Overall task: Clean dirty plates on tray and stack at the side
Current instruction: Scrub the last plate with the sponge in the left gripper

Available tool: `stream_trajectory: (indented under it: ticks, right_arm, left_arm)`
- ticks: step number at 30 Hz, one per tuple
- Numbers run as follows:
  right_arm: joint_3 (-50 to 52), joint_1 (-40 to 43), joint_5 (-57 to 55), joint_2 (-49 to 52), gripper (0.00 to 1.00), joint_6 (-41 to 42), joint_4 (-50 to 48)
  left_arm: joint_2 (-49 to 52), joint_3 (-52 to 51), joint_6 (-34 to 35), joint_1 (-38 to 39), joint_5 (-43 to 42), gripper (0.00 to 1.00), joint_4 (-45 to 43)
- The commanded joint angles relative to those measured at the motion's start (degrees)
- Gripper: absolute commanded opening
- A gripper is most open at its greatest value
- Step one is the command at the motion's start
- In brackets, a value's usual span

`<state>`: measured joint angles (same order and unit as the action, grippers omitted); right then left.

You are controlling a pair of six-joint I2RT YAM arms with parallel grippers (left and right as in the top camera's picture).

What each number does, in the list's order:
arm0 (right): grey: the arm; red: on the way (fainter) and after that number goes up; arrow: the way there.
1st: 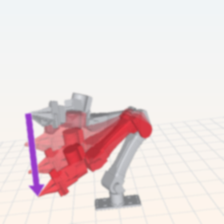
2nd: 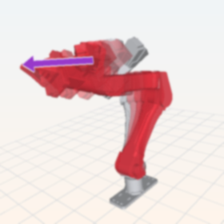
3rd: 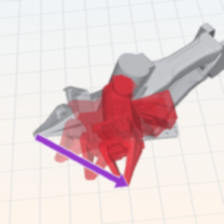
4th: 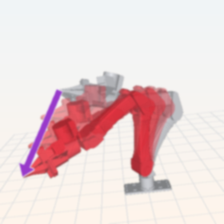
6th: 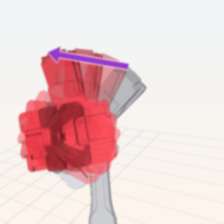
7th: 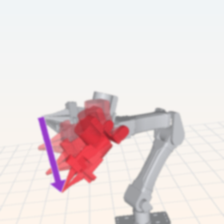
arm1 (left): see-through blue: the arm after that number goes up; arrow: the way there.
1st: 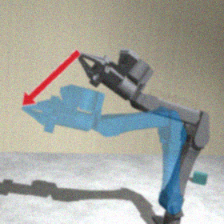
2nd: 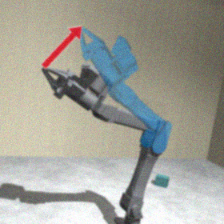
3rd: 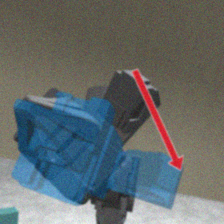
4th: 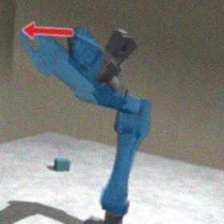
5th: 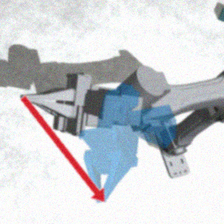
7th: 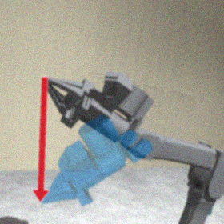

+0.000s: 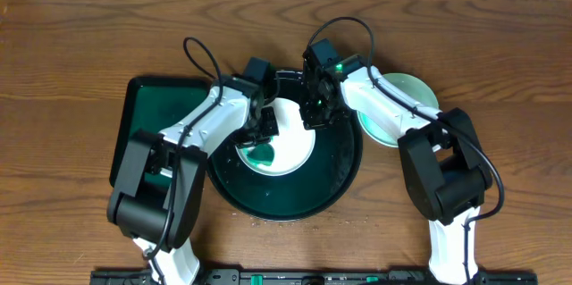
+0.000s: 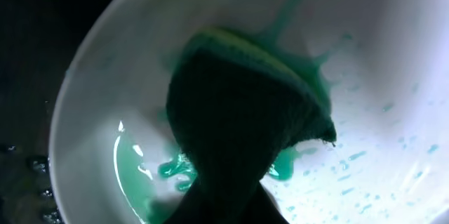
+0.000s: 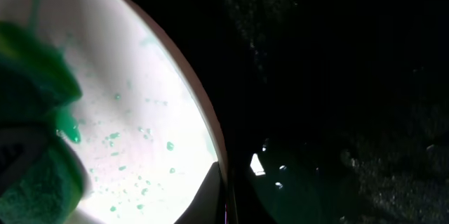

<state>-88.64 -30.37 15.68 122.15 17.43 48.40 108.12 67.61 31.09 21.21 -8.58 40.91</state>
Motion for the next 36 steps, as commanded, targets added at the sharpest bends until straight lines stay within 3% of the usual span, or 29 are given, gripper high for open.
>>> stream_trajectory:
  ticks: [1, 3, 7, 8, 11, 13, 18, 20, 24, 26, 29, 33, 36]
  right_arm:
    - [0.15, 0.70, 1.22, 0.02, 0.01, 0.76, -0.22]
    - [0.15, 0.70, 1.33, 0.02, 0.01, 0.76, -0.24]
    - [0.15, 0.70, 1.33, 0.02, 0.01, 0.76, -0.24]
    - [0.15, 0.70, 1.33, 0.02, 0.01, 0.76, -0.24]
    - [0.15, 0.70, 1.33, 0.02, 0.01, 0.72, -0.24]
    - [0.15, 0.70, 1.38, 0.02, 0.01, 0.52, -0.39]
    - [0.15, 0.70, 1.36, 0.02, 0.01, 0.52, -0.52]
    - [0.15, 0.70, 1.36, 0.02, 0.01, 0.52, -0.63]
    - [0.15, 0.70, 1.33, 0.02, 0.01, 0.52, -0.68]
    - [0.15, 0.70, 1.33, 0.02, 0.01, 0.50, -0.61]
    - [0.15, 0.70, 1.36, 0.02, 0.01, 0.28, -0.63]
    - [0.15, 0.70, 1.36, 0.02, 0.01, 0.28, -0.68]
    - [0.15, 0.70, 1.36, 0.02, 0.01, 0.31, -0.68]
  left_arm:
    - [0.66, -2.40, 1.53, -0.94, 6.03, 0.07, 0.28]
    - [0.68, -2.89, -1.40, -0.94, 10.67, 0.07, -1.05]
    - [0.70, -5.22, -5.79, -0.61, 9.29, 0.07, -5.27]
    - [0.70, -5.51, -8.55, -0.59, 6.56, 0.07, -6.16]
    - [0.68, -5.57, -27.87, -0.61, -13.33, 0.07, -6.08]
    - [0.68, -5.57, -34.45, -0.61, -21.29, 0.07, -4.46]
    - [0.63, -4.83, -34.67, -1.01, -23.96, 0.07, -6.12]
    - [0.63, -4.17, -31.06, -2.05, -21.00, 0.07, -8.41]
    - [0.63, -2.99, -17.79, -4.81, -4.72, 0.07, -10.64]
    - [0.63, -2.97, -7.21, -6.16, 8.98, 0.07, -10.21]
    - [0.63, -2.97, 0.57, -6.62, 18.27, 0.07, -7.69]
    - [0.63, -2.99, 0.28, -5.66, 13.73, 0.07, -3.10]
    - [0.63, -2.99, -12.81, -3.74, -4.37, 0.07, -0.52]
